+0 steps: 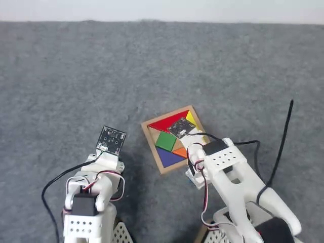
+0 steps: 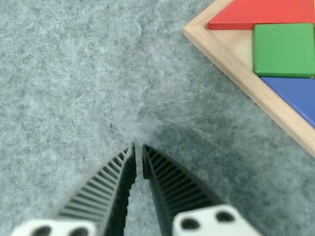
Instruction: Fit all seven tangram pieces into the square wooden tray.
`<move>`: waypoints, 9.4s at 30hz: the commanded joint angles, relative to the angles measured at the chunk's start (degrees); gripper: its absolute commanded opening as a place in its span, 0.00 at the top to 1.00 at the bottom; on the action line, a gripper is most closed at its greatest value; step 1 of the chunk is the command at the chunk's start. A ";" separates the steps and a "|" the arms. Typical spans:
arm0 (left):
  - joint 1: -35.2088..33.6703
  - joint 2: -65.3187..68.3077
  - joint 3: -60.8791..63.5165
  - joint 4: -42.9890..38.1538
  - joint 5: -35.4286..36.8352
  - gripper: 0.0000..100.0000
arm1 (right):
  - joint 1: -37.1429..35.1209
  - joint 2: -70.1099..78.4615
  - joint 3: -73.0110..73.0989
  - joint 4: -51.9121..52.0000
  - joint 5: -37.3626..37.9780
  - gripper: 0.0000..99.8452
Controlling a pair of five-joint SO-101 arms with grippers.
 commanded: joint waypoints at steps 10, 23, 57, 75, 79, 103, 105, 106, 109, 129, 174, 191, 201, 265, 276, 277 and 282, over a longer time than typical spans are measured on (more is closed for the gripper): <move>-0.26 -0.97 -0.57 0.18 -0.44 0.98 | 11.30 -2.77 -3.60 -1.01 0.35 0.87; -0.26 -0.97 -0.57 0.18 -0.44 0.98 | 10.33 -16.40 -2.73 1.27 -11.43 0.87; -0.26 -0.97 -0.57 0.18 -0.44 0.98 | 8.75 2.15 0.88 -6.90 -14.86 0.87; -0.35 -0.97 -0.57 0.18 -0.44 0.98 | 8.92 -6.11 -3.08 -2.07 -6.42 0.99; -0.35 -0.97 -0.57 0.18 -0.44 0.98 | 8.48 -13.23 -5.98 -1.63 -1.49 0.99; -0.35 -0.97 -0.57 0.18 -0.44 0.98 | -3.82 32.31 -45.01 -11.65 -7.30 0.99; -0.35 -0.97 -0.57 0.18 -0.44 0.98 | -4.44 33.89 -45.10 -13.05 -7.91 0.99; -0.35 -0.97 -0.57 0.18 -0.44 0.98 | -4.70 34.51 -45.10 -13.23 -7.82 0.99; -0.35 -0.97 -0.57 0.18 -0.44 0.98 | -5.14 35.47 -45.19 -13.32 -7.82 0.99; -0.35 -0.97 -0.57 0.18 -0.44 0.98 | -7.96 35.12 -45.10 -12.97 -7.91 0.91; -0.35 -0.97 -0.57 0.18 -0.44 0.98 | -12.88 24.75 -34.90 -14.20 -5.54 1.00; -0.35 -0.97 -0.57 0.18 -0.44 0.98 | -16.40 21.93 -26.29 -25.19 -7.65 0.99; -0.26 -0.97 -0.57 0.18 -0.44 0.98 | -11.56 24.13 -28.13 -26.51 -7.38 0.99; -0.26 -0.97 -0.57 0.18 -0.44 0.98 | -10.95 33.27 -33.58 -27.65 -5.54 0.99; -0.26 -0.97 -0.57 0.18 -0.44 0.98 | -8.84 22.99 -32.62 -20.70 -6.59 0.99; -0.26 -0.97 -0.57 0.18 -0.44 0.98 | -8.84 20.35 -31.30 -20.18 -7.30 0.99; -0.26 -0.97 -0.57 0.18 -0.44 0.98 | -8.75 3.38 -20.04 -19.74 -7.47 0.99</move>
